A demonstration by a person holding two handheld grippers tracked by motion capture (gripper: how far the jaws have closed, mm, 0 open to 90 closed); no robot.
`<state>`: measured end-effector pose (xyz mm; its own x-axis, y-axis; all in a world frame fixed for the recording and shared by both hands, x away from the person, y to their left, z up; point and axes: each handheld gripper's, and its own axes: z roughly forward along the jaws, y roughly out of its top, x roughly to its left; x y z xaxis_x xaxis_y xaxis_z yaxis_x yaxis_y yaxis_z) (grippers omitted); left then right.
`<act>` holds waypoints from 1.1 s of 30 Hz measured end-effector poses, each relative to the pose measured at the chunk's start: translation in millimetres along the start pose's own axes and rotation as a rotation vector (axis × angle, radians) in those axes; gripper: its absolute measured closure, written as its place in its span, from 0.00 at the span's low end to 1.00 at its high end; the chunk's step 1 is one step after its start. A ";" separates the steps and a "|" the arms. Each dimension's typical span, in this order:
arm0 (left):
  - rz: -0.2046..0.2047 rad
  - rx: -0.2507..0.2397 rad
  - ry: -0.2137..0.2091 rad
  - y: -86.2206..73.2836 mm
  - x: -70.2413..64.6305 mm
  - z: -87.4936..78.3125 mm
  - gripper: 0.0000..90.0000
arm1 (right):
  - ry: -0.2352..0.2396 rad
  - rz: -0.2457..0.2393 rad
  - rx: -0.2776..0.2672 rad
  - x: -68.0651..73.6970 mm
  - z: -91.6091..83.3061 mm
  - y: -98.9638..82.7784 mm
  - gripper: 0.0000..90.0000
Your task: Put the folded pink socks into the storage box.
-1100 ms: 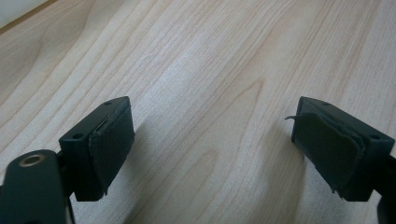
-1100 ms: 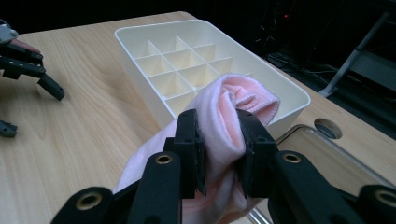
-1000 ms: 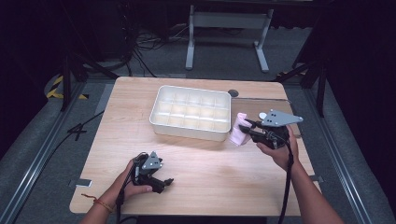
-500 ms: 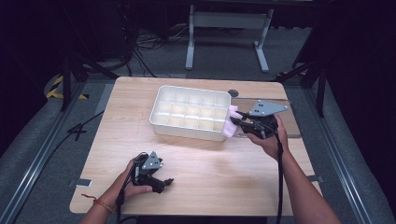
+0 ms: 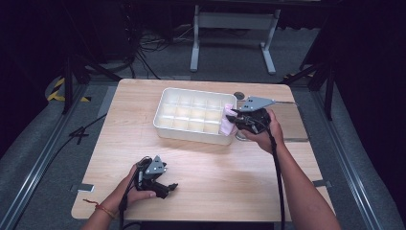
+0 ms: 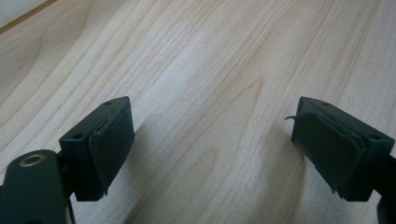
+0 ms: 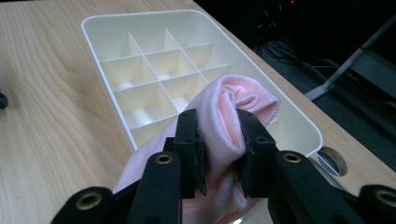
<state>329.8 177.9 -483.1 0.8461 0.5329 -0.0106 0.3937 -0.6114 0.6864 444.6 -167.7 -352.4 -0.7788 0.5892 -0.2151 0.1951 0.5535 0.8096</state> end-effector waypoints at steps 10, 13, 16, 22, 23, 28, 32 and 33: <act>0.000 -0.001 0.000 -0.1 -0.1 -0.1 0.15 | -0.033 -0.031 0.060 -0.1 19.3 -4.7 0.80; 0.000 -0.001 0.000 -0.1 -0.1 -0.1 0.15 | -0.037 -0.028 0.077 -1.8 23.9 -6.9 0.80; -0.001 -0.001 0.000 -0.2 -0.1 0.0 0.15 | -0.038 -0.052 0.103 -1.2 27.9 -8.0 0.80; 0.000 -0.001 0.000 -0.2 -0.1 -0.1 0.15 | -0.034 -0.068 0.128 -2.0 31.2 -10.1 0.80; 0.000 -0.001 0.000 -0.2 -0.1 -0.1 0.15 | -0.039 -0.077 0.131 -1.8 32.1 -10.4 0.80; 0.001 0.000 0.000 -0.2 -0.1 -0.1 0.15 | -0.045 -0.095 0.153 -0.3 36.3 -10.7 0.80; 0.000 0.000 -0.001 -0.1 -0.1 -0.2 0.15 | -0.046 -0.100 0.165 -1.1 40.0 -13.1 0.80; 0.000 0.000 0.000 -0.1 -0.1 -0.2 0.15 | -0.047 -0.105 0.168 -0.8 40.8 -13.8 0.80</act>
<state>329.6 178.1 -483.0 0.8463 0.5326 -0.0108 0.3937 -0.6116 0.6863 466.8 -151.8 -385.7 -0.7720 0.5480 -0.3219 0.2146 0.7015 0.6796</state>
